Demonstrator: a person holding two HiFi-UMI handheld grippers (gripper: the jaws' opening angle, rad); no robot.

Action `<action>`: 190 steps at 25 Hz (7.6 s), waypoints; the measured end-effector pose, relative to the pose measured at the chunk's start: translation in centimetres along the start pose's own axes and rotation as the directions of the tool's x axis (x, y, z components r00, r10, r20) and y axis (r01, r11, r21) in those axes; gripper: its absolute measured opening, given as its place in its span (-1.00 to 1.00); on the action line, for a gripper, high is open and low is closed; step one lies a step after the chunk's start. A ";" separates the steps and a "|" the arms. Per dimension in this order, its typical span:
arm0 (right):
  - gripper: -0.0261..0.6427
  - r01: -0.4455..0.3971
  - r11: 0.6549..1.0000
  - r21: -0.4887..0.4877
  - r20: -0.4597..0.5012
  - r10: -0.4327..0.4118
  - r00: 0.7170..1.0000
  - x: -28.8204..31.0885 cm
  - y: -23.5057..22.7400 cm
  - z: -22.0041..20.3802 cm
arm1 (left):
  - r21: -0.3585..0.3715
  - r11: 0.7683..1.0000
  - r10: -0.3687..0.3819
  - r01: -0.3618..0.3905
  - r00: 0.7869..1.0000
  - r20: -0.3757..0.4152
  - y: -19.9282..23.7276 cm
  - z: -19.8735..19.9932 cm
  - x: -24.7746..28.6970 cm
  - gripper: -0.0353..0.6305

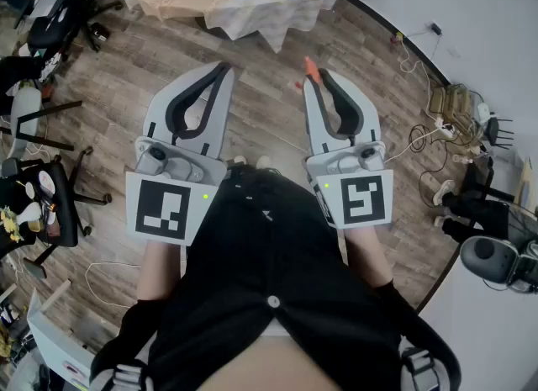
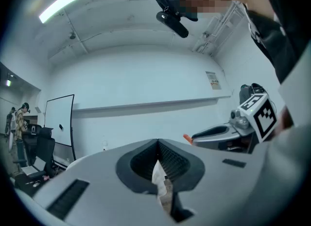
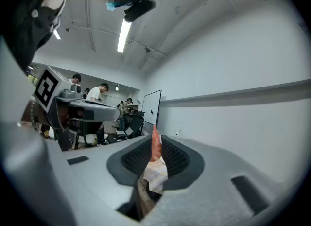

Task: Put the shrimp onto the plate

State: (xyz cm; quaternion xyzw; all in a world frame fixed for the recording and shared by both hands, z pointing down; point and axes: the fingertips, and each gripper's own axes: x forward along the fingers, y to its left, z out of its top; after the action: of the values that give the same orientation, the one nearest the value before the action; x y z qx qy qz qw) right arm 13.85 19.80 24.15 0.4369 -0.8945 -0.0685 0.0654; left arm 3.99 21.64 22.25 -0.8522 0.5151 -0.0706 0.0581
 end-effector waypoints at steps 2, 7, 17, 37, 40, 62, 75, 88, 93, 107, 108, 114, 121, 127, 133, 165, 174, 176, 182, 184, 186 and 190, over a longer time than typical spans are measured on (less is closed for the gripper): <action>-0.77 0.000 1.000 -0.001 0.000 0.000 1.000 0.0 0.1 0.1 | 0.000 1.000 -0.001 0.001 1.000 0.002 0.0 0.0 -0.1 -0.88; -0.77 -0.005 1.000 -0.005 0.003 0.005 1.000 -0.2 0.3 0.0 | 0.002 1.000 -0.001 0.001 1.000 0.003 -0.1 -0.1 -0.3 -0.88; -0.77 -0.016 1.000 0.012 0.006 0.016 1.000 -0.2 0.8 0.3 | 0.002 1.000 0.000 0.000 1.000 0.007 0.0 0.0 -0.7 -0.88; -0.77 0.015 1.000 -0.007 0.001 -0.015 1.000 0.2 1.7 0.8 | 0.008 1.000 -0.025 0.025 0.999 0.027 0.9 0.1 -1.3 -0.88; -0.77 0.023 1.000 -0.006 0.004 -0.023 1.000 0.5 2.0 0.9 | 0.012 0.999 -0.030 0.029 0.999 0.029 1.4 0.0 -1.4 -0.88; -0.77 0.083 0.996 -0.029 0.016 -0.083 0.996 0.8 5.0 1.4 | 0.027 0.998 -0.050 0.048 0.997 0.061 3.8 -0.6 -4.6 -0.88; -0.77 0.107 0.994 -0.022 0.013 -0.106 0.994 0.9 4.0 1.3 | 0.021 0.999 -0.039 0.038 0.997 0.060 4.4 -0.7 -4.1 -0.88; -0.77 0.064 0.998 -0.018 0.011 -0.063 0.998 4.1 1.2 0.3 | 0.018 1.000 -0.017 0.016 0.999 0.051 5.2 -1.2 -0.2 -0.88; -0.77 0.043 0.999 -0.015 0.013 -0.043 0.999 6.0 -0.2 0.1 | 0.019 1.000 0.000 -0.001 0.999 0.044 6.1 -1.1 1.7 -0.88; -0.77 -0.023 1.000 -0.005 0.037 0.023 0.999 12.2 -4.3 0.0 | 0.023 0.997 0.069 -0.069 0.997 0.037 9.4 -0.9 7.5 -0.88; -0.77 -0.029 1.000 -0.005 0.042 0.029 0.999 12.6 -4.7 0.0 | 0.023 0.997 0.074 -0.075 0.997 0.038 9.6 -0.8 8.0 -0.88; -0.77 -0.069 0.998 -0.001 0.036 0.069 0.997 15.9 -7.1 -0.8 | 0.020 0.994 0.108 -0.109 0.994 0.032 11.0 -0.9 11.3 -0.88; -0.77 -0.108 0.994 0.010 0.035 0.107 0.994 19.8 -10.2 -1.6 | 0.015 0.988 0.152 -0.152 0.988 0.019 12.8 -1.1 15.2 -0.88; -0.77 -0.137 0.991 0.000 0.040 0.137 0.990 22.3 -12.8 -1.7 | 0.010 0.983 0.185 -0.185 0.983 0.022 14.0 -0.9 18.5 -0.88; -0.77 -0.149 0.989 0.001 0.049 0.148 0.988 23.6 -15.0 -1.8 | 0.012 0.979 0.205 -0.205 0.979 0.024 14.4 -0.6 20.9 -0.88; -0.77 -0.085 0.996 0.034 0.031 0.084 0.996 27.6 -17.9 -2.1 | 0.029 0.987 0.155 -0.156 0.988 0.025 18.4 -0.4 25.7 -0.88; -0.77 -0.056 0.998 0.024 0.024 0.055 0.998 33.0 -17.6 -1.5 | 0.023 0.993 0.114 -0.115 0.993 0.037 23.5 -1.1 28.2 -0.88; -0.77 -0.053 0.998 0.017 0.022 0.052 0.998 34.4 -17.5 -1.5 | 0.022 0.994 0.106 -0.107 0.993 0.043 24.8 -1.4 28.9 -0.88; -0.77 -0.025 1.000 0.010 0.018 0.024 1.000 38.3 -16.7 -0.8 | 0.010 0.996 0.091 -0.091 0.995 0.052 28.9 -2.2 29.7 -0.88; -0.77 -0.020 1.000 0.008 0.016 0.020 1.000 39.6 -16.2 -0.5 | 0.008 0.996 0.089 -0.089 0.995 0.055 30.4 -2.4 29.7 -0.88; -0.77 -0.014 1.000 0.007 0.015 0.014 1.000 40.1 -16.2 -0.5 | 0.007 0.996 0.084 -0.084 0.995 0.057 30.8 -2.4 30.0 -0.88; -0.77 -0.005 1.000 0.005 0.008 0.005 1.000 40.7 -16.0 -0.6 | -0.002 0.998 0.068 -0.068 0.996 0.057 31.4 -2.7 30.3 -0.88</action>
State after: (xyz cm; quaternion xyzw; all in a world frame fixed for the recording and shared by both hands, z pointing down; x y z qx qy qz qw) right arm 1.51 -22.19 24.15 0.4347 -0.8959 -0.0680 0.0609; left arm -9.85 -19.81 21.38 -0.8358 0.5421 -0.0443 0.0751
